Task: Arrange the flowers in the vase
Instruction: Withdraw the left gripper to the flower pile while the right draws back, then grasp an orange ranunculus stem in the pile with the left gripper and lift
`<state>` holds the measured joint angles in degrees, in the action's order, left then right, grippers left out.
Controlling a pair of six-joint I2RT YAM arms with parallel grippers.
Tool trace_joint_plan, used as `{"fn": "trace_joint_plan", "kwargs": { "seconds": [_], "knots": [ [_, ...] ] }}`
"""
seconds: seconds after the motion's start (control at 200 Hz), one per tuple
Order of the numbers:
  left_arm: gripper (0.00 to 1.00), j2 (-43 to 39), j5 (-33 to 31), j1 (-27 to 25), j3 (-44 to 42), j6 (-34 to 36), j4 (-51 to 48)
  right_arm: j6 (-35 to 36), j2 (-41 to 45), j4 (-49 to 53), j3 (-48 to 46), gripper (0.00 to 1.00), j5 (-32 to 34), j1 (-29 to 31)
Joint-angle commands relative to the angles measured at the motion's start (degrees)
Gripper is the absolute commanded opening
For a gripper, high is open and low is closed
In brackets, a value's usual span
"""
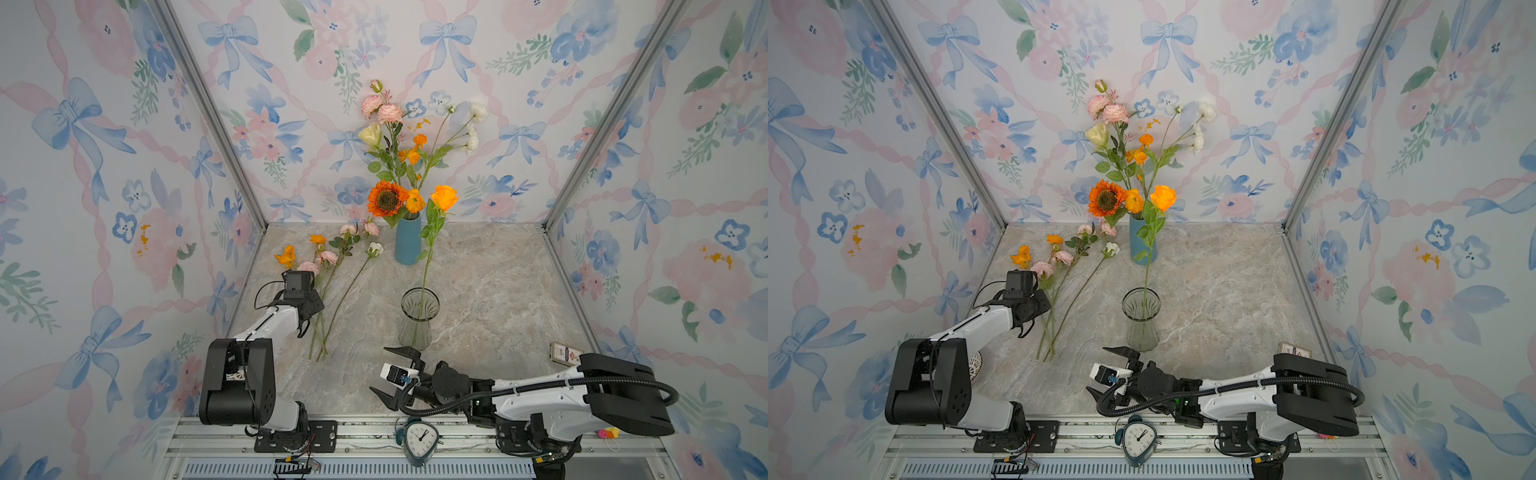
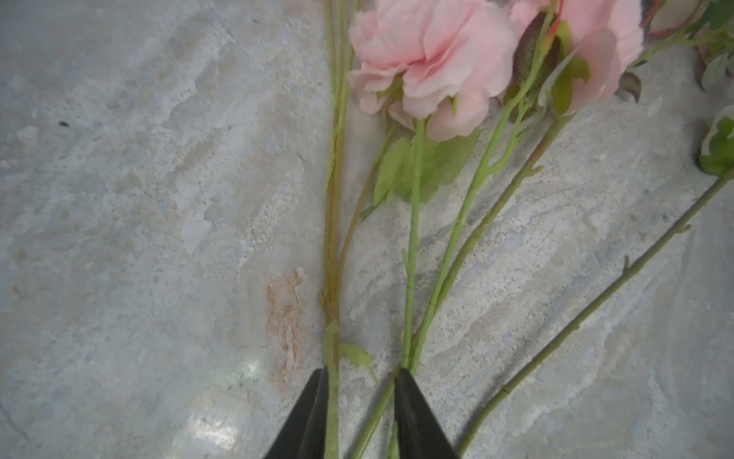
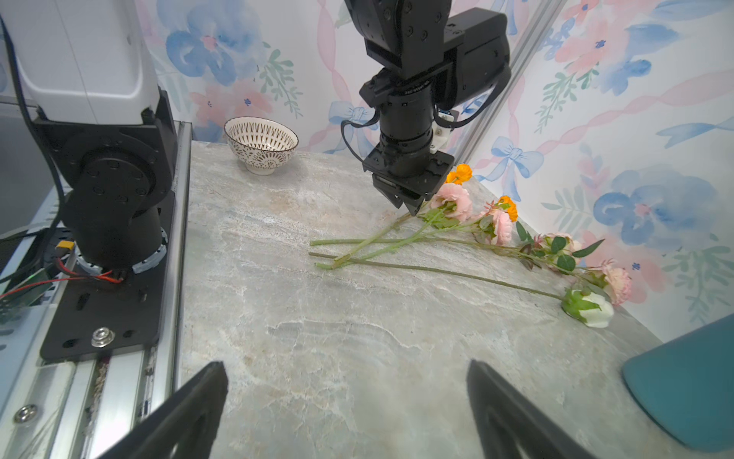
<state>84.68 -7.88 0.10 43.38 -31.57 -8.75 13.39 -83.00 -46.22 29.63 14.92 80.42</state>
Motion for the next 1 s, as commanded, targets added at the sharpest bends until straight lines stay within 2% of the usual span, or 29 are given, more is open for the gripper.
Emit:
{"fn": "trace_joint_plan", "kwargs": {
  "seconds": [0.0, 0.695, 0.945, 0.995],
  "knots": [
    [0.29, 2.8, -1.1, 0.5, 1.9, 0.7, 0.0, -2.4, -1.9, -1.4, 1.9, 0.97, -2.2, 0.5],
    [0.25, 12.6, -3.3, 0.6, 3.8, 0.6, 0.1, -3.0, -0.3, 1.0, 2.0, 0.97, -3.5, -2.5],
    [0.0, 12.6, -2.6, 0.9, 3.3, 0.7, -0.2, -3.2, 0.4, 1.6, 1.9, 0.97, -3.8, -3.0],
    [0.0, 12.2, -2.5, 1.0, 3.0, 0.6, -0.1, -3.0, 0.5, 1.7, 1.9, 0.97, -3.8, -3.1]
  ]
}}
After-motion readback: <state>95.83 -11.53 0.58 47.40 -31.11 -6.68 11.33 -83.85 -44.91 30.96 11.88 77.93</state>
